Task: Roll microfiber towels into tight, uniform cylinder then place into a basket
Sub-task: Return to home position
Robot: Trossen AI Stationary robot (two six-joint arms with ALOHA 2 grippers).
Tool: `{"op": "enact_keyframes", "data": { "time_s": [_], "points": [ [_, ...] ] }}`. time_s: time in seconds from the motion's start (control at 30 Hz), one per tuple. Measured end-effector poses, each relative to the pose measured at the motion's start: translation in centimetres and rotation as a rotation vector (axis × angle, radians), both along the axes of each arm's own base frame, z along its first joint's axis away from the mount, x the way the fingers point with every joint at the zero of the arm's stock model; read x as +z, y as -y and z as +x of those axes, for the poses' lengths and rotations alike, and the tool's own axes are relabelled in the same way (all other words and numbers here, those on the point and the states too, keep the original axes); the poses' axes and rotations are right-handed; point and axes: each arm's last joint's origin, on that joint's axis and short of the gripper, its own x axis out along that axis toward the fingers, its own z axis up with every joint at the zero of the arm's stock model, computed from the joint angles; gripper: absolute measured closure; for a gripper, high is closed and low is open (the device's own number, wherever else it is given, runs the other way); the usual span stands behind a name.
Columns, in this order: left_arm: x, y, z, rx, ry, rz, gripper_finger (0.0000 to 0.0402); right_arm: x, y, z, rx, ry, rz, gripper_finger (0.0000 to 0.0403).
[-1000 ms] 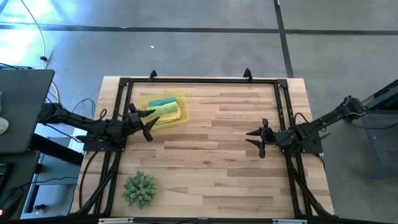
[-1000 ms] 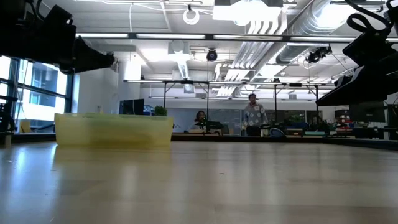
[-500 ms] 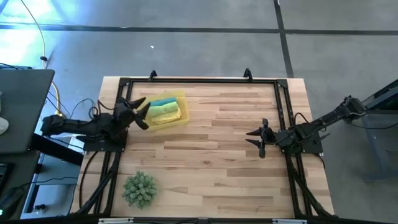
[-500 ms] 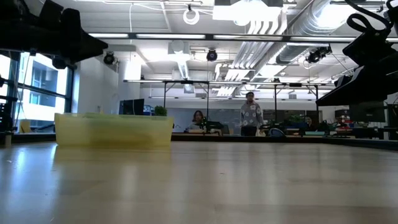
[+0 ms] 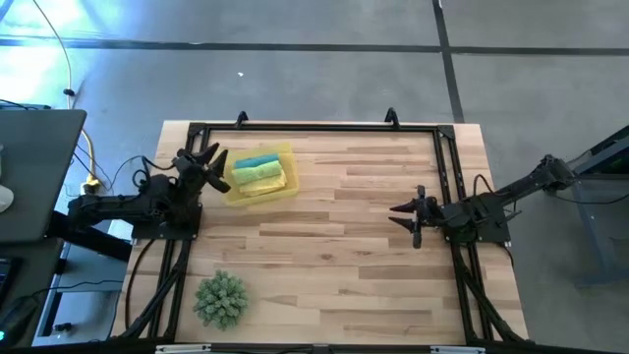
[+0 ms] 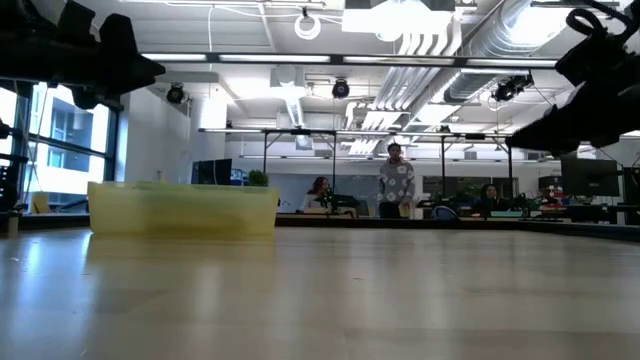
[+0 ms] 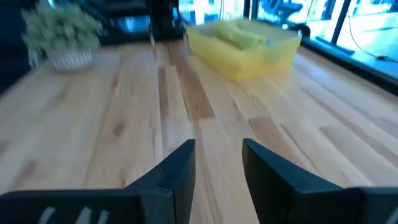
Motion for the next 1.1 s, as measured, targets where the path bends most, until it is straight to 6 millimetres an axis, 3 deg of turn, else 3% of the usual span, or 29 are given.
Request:
{"op": "enact_keyframes", "data": {
  "time_s": [0.53, 1.1],
  "points": [
    [0.3, -1.1, -1.3, 0.160, 0.053, 0.014, 0.0229, 2.9, 1.1, -1.5, -0.040, 0.310, 0.124, 0.0281],
    [0.2, -1.9, -1.9, 0.288, 0.038, 0.011, 0.0229, 3.3, 5.2, -1.9, -0.469, 0.386, 0.063, 0.0281]
  ]
}}
